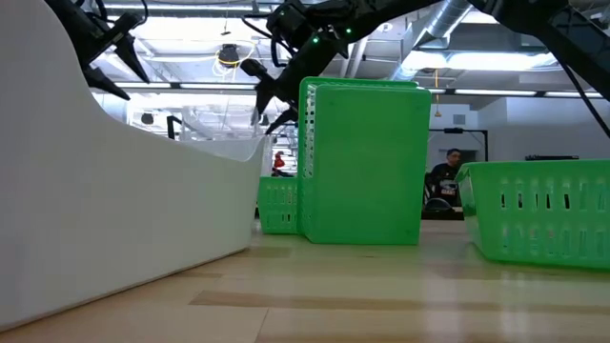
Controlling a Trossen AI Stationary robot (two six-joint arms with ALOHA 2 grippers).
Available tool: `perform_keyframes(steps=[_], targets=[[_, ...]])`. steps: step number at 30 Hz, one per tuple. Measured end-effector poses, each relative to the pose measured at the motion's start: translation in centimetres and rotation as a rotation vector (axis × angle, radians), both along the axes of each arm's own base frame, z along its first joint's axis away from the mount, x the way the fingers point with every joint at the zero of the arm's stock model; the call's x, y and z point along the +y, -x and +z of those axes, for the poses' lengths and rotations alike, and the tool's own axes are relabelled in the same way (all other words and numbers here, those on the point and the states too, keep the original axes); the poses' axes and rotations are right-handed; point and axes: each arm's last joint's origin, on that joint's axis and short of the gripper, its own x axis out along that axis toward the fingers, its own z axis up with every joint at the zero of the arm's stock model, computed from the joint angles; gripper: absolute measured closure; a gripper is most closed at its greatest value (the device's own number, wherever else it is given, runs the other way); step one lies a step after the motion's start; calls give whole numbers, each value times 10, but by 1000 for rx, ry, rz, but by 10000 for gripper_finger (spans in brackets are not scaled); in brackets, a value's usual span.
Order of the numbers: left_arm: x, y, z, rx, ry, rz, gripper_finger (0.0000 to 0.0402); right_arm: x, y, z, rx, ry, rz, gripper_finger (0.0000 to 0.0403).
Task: Stack baskets on shelf by color
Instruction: Stack the transparent bin on top of the transparent bins on the shelf, then put the center green bin on the shelf
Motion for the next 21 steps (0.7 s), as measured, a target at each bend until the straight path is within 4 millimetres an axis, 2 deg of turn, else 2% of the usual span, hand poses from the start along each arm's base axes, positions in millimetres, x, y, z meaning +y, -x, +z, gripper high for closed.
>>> perform_keyframes(steps=[6, 9, 13, 17, 19, 21], targets=[[1, -1, 2, -24, -11, 10, 189, -4, 0, 2, -16, 16, 0, 161], [1, -1, 2, -24, -11, 10, 189, -9, 4, 9, -31, 27, 21, 146], [1, -1, 2, -25, -10, 6, 189, -13, 15, 33, -64, 81, 94, 143], [0, -3, 3, -46, -12, -88, 189, -10, 36, 68, -80, 139, 295, 143], [-2, -4, 3, -53, -21, -162, 189, 3, 51, 85, -42, 151, 449, 143], [-3, -5, 3, -57, -30, -217, 189, 25, 71, 95, 66, 141, 605, 143]])
